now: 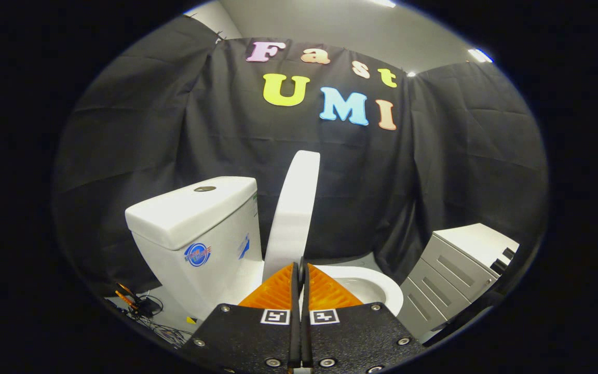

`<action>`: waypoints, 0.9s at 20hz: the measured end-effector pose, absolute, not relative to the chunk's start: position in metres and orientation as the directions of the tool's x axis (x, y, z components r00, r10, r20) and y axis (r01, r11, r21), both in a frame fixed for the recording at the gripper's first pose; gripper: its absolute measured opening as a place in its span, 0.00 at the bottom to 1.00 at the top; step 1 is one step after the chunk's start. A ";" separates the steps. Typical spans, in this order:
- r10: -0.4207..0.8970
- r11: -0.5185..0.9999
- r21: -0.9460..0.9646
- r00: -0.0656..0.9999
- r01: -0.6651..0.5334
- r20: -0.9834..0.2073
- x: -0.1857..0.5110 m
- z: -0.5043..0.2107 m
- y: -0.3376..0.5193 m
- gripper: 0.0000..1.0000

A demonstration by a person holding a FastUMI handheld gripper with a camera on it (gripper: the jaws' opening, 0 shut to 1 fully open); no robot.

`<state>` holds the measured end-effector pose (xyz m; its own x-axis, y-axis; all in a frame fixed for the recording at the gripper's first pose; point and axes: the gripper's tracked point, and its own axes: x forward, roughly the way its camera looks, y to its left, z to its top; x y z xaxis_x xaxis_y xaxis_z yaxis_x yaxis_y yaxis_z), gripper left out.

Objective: Open the toilet lid.

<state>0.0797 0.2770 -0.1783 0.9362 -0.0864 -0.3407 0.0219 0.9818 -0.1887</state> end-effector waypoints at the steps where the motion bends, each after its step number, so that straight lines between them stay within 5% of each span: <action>1: -0.082 0.979 -0.204 0.936 0.012 -0.341 0.080 -0.178 0.283 0.00; 18: 0.013 0.965 -0.243 0.940 -0.102 -0.341 0.089 -0.185 0.362 0.00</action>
<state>0.0892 0.3616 -0.1853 0.9399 0.0134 -0.3411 -0.1021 0.9645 -0.2434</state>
